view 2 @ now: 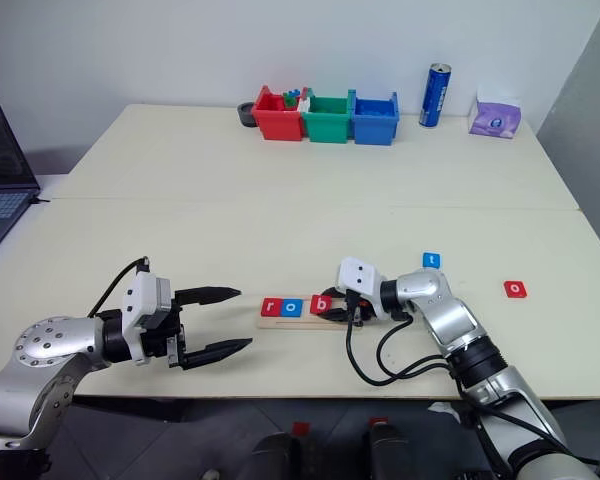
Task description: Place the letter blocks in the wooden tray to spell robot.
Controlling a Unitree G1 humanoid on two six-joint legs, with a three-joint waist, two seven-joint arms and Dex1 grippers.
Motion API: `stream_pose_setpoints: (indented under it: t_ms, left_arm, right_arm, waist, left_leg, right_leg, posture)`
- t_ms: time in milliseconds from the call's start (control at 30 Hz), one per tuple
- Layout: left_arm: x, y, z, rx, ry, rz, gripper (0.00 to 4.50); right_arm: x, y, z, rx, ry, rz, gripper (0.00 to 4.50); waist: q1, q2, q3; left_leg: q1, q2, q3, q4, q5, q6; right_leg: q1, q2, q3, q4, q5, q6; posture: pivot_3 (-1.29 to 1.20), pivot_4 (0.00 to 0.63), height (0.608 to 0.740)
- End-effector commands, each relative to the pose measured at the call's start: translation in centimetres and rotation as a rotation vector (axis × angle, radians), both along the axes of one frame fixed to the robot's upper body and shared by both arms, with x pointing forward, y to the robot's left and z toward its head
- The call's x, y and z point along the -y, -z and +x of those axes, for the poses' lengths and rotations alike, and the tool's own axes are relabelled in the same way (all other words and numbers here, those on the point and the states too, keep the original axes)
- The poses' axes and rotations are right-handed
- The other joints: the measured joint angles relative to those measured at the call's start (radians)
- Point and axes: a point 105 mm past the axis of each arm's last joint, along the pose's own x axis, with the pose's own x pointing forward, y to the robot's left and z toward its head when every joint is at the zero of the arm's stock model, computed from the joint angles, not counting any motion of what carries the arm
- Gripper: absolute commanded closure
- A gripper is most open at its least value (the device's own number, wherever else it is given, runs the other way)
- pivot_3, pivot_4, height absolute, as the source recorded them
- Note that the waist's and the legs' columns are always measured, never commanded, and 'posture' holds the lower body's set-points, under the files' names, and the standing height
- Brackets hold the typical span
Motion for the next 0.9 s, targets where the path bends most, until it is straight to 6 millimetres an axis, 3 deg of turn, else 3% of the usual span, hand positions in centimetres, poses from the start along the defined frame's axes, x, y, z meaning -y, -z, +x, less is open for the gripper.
stream_pose_setpoints:
  t_ms: [33, 300, 600, 900]
  left_arm:
    - [0.1, -1.1, -0.1, 0.043, 0.018, 0.004, 0.00]
    - [0.1, -1.0, -0.1, 0.042, 0.028, 0.007, 0.00]
    - [0.1, -1.0, -0.1, 0.041, 0.027, 0.010, 0.00]
    - [0.0, -1.0, -0.1, 0.041, 0.028, 0.012, 0.00]
  right_arm:
    - [-0.3, -0.8, 0.0, 0.037, -0.030, 0.001, 3.04]
    - [-0.3, -0.8, 0.1, 0.034, -0.032, -0.005, 3.04]
    - [-0.2, -1.0, 0.3, 0.029, -0.027, 0.003, 0.04]
    - [0.7, -3.3, 0.4, 0.015, 0.006, 0.074, 0.04]
  waist:
    - [0.000, 0.000, 0.000]
    - [0.000, 0.000, 0.000]
    - [0.000, 0.000, 0.000]
    - [0.000, 0.000, 0.000]
  left_leg:
    - [0.000, 0.000, 0.000, 0.000, 0.000, 0.000]
    - [0.000, 0.000, 0.000, 0.000, 0.000, 0.000]
    - [0.000, 0.000, 0.000, 0.000, 0.000, 0.000]
    - [0.000, 0.000, 0.000, 0.000, 0.000, 0.000]
  right_leg:
    - [0.000, 0.000, 0.000, 0.000, 0.000, 0.000]
    - [0.000, 0.000, 0.000, 0.000, 0.000, 0.000]
    - [0.000, 0.000, 0.000, 0.000, 0.000, 0.000]
    - [0.000, 0.000, 0.000, 0.000, 0.000, 0.000]
  posture:
    - [0.00, 0.150, 0.740]
    - [0.00, 0.150, 0.740]
    - [0.00, 0.150, 0.740]
    - [0.00, 0.150, 0.740]
